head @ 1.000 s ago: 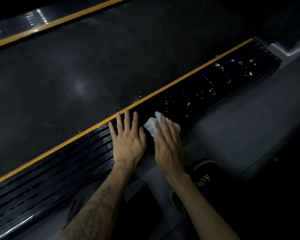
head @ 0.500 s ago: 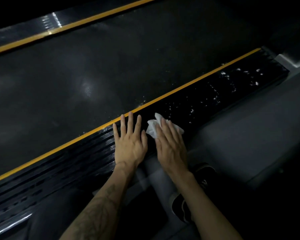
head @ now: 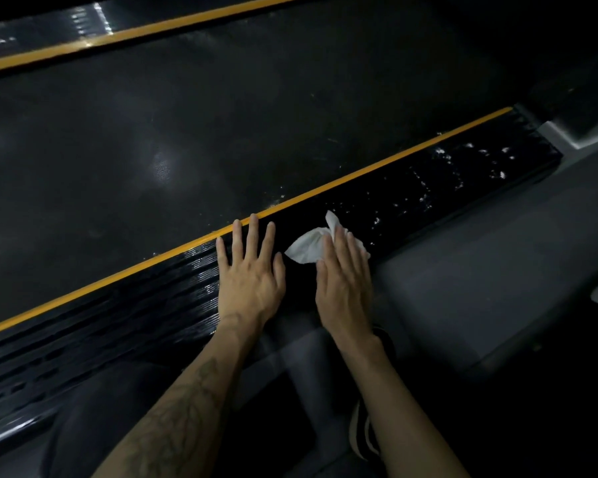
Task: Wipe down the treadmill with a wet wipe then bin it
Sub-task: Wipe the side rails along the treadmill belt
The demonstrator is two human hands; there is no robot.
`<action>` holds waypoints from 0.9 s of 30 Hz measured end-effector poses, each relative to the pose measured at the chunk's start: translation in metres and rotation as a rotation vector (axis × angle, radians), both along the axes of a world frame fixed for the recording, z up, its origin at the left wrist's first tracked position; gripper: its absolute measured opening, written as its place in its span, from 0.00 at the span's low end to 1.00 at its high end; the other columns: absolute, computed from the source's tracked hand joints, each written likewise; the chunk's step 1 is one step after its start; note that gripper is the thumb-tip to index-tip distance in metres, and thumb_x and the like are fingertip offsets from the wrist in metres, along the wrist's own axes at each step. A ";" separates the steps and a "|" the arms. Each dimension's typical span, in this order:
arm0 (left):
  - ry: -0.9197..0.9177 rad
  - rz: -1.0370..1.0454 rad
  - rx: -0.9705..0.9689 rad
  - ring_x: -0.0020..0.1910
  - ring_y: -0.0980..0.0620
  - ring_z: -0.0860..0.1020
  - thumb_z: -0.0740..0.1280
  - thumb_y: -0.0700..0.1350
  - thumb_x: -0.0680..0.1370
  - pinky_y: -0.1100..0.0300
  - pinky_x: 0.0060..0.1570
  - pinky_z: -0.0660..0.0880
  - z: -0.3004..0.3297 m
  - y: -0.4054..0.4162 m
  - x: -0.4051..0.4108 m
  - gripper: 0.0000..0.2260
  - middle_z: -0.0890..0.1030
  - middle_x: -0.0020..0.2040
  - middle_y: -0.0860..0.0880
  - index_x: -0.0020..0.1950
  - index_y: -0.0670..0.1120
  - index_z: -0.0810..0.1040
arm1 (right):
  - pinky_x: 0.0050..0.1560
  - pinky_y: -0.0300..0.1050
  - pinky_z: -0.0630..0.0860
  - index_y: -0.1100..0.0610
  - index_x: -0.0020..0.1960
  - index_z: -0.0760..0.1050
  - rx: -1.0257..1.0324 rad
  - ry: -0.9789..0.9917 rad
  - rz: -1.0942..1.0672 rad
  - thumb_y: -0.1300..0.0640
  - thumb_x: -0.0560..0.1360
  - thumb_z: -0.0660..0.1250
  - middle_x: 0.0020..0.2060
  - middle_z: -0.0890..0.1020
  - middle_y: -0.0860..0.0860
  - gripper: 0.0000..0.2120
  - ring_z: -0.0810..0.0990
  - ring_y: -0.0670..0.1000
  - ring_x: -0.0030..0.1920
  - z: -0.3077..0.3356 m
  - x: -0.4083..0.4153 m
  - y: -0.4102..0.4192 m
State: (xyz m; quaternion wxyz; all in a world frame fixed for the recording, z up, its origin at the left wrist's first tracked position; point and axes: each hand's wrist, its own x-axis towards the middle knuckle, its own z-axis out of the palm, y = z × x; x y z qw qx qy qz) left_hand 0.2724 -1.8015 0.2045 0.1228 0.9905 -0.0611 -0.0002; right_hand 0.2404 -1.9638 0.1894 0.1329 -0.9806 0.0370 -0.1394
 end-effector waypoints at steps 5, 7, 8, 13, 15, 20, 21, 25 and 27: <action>0.004 0.005 0.007 0.84 0.45 0.41 0.44 0.57 0.85 0.38 0.80 0.43 0.002 -0.003 0.002 0.28 0.48 0.85 0.47 0.84 0.51 0.54 | 0.79 0.58 0.60 0.58 0.80 0.63 -0.023 0.022 0.110 0.53 0.85 0.51 0.80 0.63 0.57 0.25 0.60 0.56 0.81 0.002 -0.001 0.010; 0.005 0.002 0.010 0.84 0.44 0.42 0.44 0.57 0.85 0.39 0.81 0.42 0.003 -0.003 0.002 0.28 0.49 0.85 0.47 0.84 0.51 0.54 | 0.79 0.59 0.60 0.57 0.81 0.63 -0.066 0.057 0.149 0.52 0.85 0.49 0.80 0.63 0.57 0.25 0.60 0.56 0.81 0.006 0.016 -0.001; 0.004 0.002 0.012 0.84 0.44 0.42 0.44 0.57 0.85 0.39 0.81 0.42 0.003 -0.002 0.002 0.28 0.49 0.85 0.47 0.84 0.51 0.54 | 0.79 0.58 0.59 0.57 0.81 0.62 -0.073 0.072 0.139 0.52 0.85 0.48 0.80 0.62 0.57 0.25 0.59 0.56 0.81 0.008 0.022 -0.008; 0.006 0.009 0.016 0.83 0.45 0.41 0.43 0.57 0.85 0.40 0.81 0.41 0.003 -0.002 0.002 0.28 0.48 0.85 0.47 0.84 0.51 0.53 | 0.81 0.57 0.56 0.57 0.82 0.59 -0.041 0.079 0.039 0.51 0.86 0.47 0.81 0.60 0.57 0.26 0.57 0.56 0.82 0.005 0.003 0.003; 0.004 0.011 0.021 0.84 0.45 0.41 0.43 0.57 0.85 0.40 0.81 0.41 0.002 -0.002 0.003 0.28 0.49 0.85 0.47 0.84 0.51 0.54 | 0.80 0.57 0.57 0.57 0.81 0.61 -0.046 0.076 0.118 0.52 0.85 0.48 0.80 0.62 0.58 0.26 0.58 0.57 0.81 0.004 0.005 0.008; -0.009 0.007 0.026 0.84 0.44 0.43 0.44 0.56 0.85 0.39 0.81 0.43 0.002 -0.003 0.003 0.28 0.50 0.85 0.46 0.84 0.51 0.55 | 0.80 0.57 0.59 0.58 0.81 0.61 -0.066 0.104 0.083 0.51 0.85 0.46 0.81 0.61 0.57 0.26 0.58 0.56 0.81 0.008 0.028 -0.018; -0.007 0.008 0.023 0.84 0.44 0.43 0.44 0.56 0.85 0.39 0.81 0.44 0.002 -0.004 0.003 0.28 0.50 0.85 0.47 0.84 0.51 0.55 | 0.80 0.57 0.59 0.58 0.81 0.61 -0.060 0.106 0.046 0.51 0.86 0.46 0.81 0.61 0.57 0.26 0.58 0.56 0.81 0.007 0.023 -0.014; -0.002 0.015 0.013 0.84 0.45 0.42 0.43 0.57 0.84 0.39 0.81 0.43 0.003 -0.001 0.003 0.28 0.49 0.85 0.47 0.84 0.51 0.55 | 0.80 0.57 0.58 0.59 0.81 0.61 -0.047 0.090 0.139 0.52 0.85 0.49 0.80 0.62 0.58 0.26 0.59 0.57 0.81 0.004 0.013 0.012; 0.001 0.009 0.012 0.83 0.45 0.41 0.43 0.57 0.84 0.40 0.81 0.42 0.005 -0.001 0.003 0.28 0.49 0.85 0.47 0.84 0.51 0.54 | 0.80 0.57 0.58 0.57 0.81 0.60 -0.080 0.118 0.175 0.51 0.84 0.47 0.81 0.61 0.57 0.27 0.57 0.56 0.81 0.009 0.027 0.005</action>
